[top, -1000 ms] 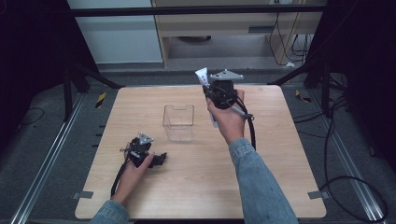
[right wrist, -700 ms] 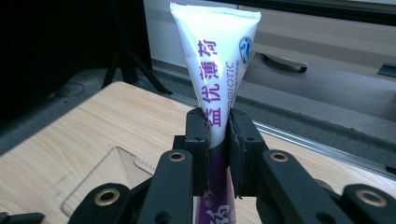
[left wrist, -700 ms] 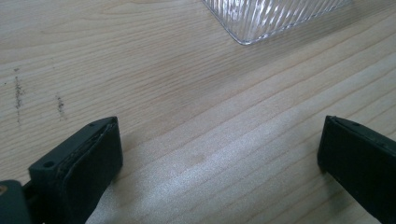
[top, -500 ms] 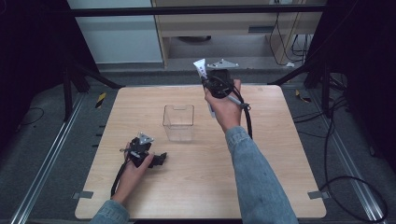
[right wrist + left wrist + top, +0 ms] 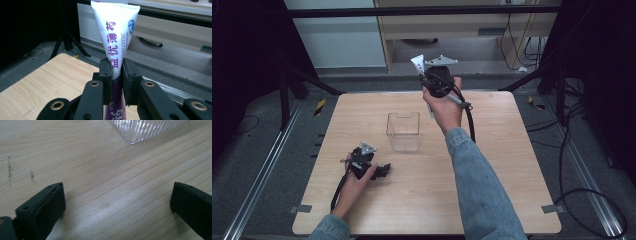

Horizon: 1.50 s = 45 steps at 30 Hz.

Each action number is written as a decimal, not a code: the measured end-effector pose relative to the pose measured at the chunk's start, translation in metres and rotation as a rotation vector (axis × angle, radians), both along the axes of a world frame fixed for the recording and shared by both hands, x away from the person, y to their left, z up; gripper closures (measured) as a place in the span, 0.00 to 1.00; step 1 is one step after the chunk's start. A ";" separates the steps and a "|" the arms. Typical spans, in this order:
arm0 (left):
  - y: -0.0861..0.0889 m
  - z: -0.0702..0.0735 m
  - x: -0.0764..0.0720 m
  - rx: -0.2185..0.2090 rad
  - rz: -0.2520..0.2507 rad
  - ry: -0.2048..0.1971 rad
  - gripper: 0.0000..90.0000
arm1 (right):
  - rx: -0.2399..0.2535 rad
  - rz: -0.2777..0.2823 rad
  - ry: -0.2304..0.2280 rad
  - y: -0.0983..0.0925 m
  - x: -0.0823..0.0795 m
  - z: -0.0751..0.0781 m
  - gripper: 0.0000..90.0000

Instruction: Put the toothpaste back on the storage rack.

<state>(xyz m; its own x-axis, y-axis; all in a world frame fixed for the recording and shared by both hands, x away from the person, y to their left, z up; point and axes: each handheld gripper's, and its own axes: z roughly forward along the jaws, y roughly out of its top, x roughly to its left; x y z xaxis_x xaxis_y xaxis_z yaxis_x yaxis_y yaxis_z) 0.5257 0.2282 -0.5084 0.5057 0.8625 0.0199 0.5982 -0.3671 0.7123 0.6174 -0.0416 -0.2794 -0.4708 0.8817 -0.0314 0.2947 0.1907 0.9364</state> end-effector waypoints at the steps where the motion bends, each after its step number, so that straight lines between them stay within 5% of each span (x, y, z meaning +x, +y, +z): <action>1: 0.000 0.000 0.000 0.000 0.000 0.000 0.00 | 0.004 0.002 -0.003 0.001 0.001 0.000 0.88; 45: 0.000 0.000 0.000 0.000 0.000 0.000 0.00 | 0.026 0.072 -0.005 0.052 0.003 -0.023 0.88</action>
<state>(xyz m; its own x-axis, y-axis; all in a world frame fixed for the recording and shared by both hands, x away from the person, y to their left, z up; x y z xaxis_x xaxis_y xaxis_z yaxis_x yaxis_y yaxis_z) 0.5256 0.2282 -0.5084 0.5059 0.8624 0.0202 0.5980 -0.3675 0.7123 0.6205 0.0102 -0.3022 -0.5330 0.8461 -0.0114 0.2767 0.1870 0.9426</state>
